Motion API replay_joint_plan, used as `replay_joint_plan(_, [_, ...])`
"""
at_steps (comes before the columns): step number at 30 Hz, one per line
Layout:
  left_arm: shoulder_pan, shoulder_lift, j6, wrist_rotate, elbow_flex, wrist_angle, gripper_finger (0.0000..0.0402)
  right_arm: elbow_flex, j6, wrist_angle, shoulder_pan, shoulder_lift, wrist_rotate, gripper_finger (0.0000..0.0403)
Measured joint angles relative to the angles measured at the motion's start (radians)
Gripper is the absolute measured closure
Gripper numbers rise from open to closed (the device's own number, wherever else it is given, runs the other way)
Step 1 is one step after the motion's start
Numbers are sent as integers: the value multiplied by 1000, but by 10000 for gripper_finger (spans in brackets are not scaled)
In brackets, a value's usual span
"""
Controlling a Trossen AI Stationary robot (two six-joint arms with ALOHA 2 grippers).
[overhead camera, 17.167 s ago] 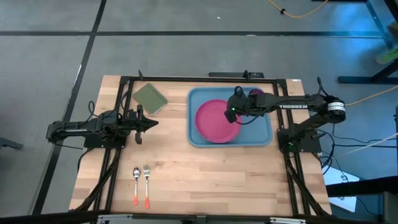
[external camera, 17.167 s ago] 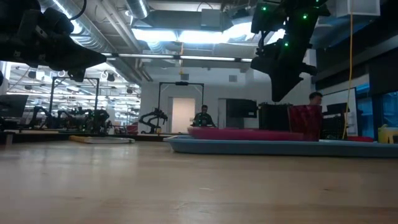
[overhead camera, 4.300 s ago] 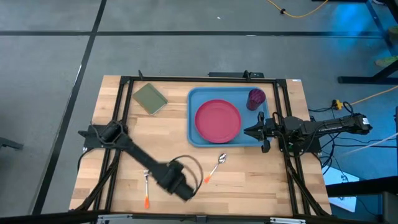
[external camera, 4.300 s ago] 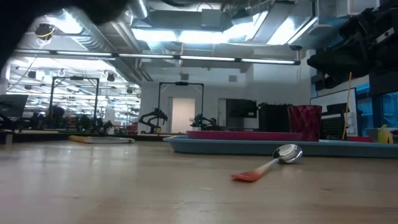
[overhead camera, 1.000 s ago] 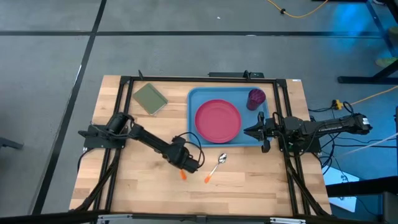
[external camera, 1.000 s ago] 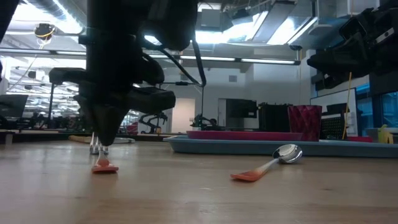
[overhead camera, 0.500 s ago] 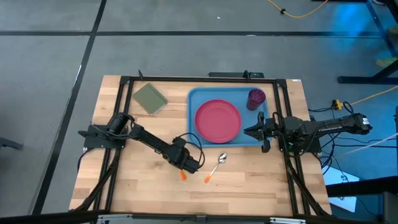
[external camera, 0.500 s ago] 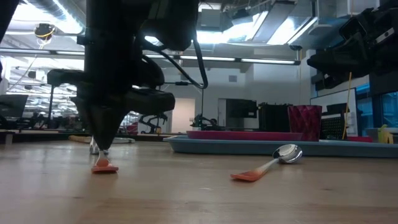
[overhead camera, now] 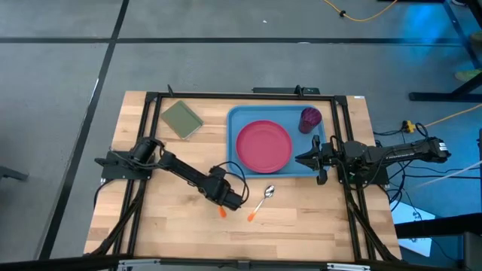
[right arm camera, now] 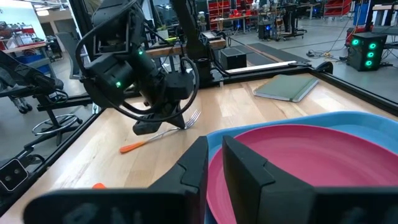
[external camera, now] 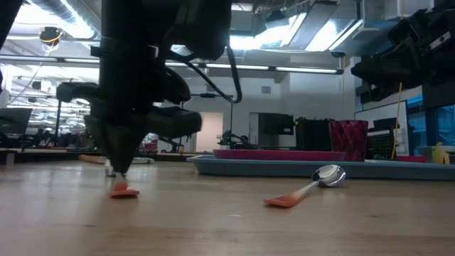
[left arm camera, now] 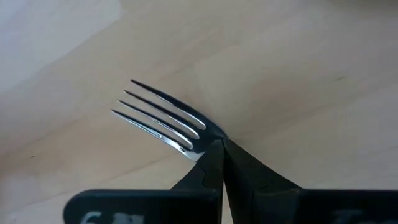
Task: Pick and place plate/cup/fork/spoon on tray
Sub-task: Move the orange fork beside the orange spoon
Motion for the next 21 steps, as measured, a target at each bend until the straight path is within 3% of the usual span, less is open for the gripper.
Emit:
replay_joint_plan(8, [1,-1,15,-14,11,99,401,0,0,0,0,0,0,350])
replay_joint_plan(21, [12,6,225,-14,9,550,401,0,0,0,0,0,0,350])
